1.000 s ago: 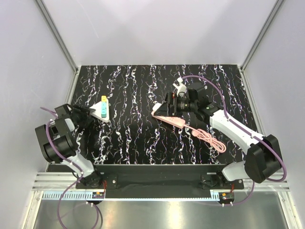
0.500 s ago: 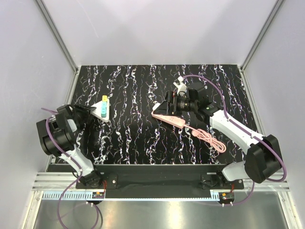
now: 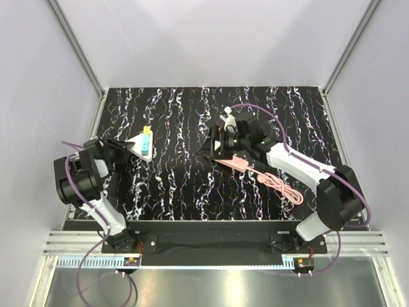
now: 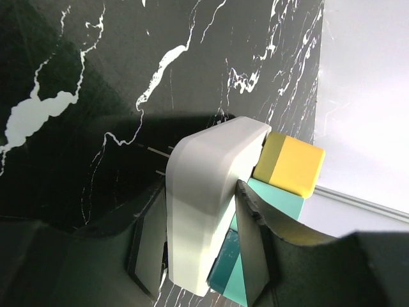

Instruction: Pull the plug off the socket

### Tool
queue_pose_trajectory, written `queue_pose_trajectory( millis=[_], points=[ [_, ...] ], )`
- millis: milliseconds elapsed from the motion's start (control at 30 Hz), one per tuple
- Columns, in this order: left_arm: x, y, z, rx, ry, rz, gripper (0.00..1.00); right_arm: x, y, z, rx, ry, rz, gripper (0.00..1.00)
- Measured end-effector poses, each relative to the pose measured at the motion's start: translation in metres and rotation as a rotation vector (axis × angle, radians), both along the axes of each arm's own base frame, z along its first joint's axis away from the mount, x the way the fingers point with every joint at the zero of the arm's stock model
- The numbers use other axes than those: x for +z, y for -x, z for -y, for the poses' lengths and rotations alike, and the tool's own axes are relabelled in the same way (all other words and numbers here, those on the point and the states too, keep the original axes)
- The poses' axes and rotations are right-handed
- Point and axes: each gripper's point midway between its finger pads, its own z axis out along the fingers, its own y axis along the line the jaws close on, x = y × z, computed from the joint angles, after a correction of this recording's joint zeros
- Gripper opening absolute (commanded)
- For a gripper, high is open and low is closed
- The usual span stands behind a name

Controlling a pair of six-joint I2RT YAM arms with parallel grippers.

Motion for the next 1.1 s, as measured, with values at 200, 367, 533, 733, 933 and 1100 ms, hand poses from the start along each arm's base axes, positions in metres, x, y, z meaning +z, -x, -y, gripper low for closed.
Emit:
queue_pose_trajectory(
  millis=[200,367,533,733,933,1100],
  points=[
    [-0.001,0.001,0.018,-0.019,-0.011,0.012,0.0,-0.001,0.0,-0.005,-0.008,0.009,0.001,0.99],
    [-0.001,0.023,0.059,-0.061,-0.007,0.021,0.0,-0.01,-0.006,-0.003,-0.046,0.043,-0.015,0.97],
    [-0.001,0.053,0.092,-0.08,-0.007,0.024,0.0,-0.024,-0.007,0.006,-0.09,0.11,-0.049,0.94],
    [0.0,0.084,0.119,-0.08,-0.017,0.054,0.0,-0.044,-0.008,0.012,-0.137,0.215,-0.09,0.89],
    [0.005,0.104,0.127,-0.058,-0.032,0.09,0.0,-0.059,0.005,-0.001,-0.159,0.325,-0.101,0.84],
    [0.014,0.112,0.131,-0.037,-0.078,0.129,0.0,-0.072,0.014,-0.032,-0.208,0.397,-0.098,0.79]
  ],
)
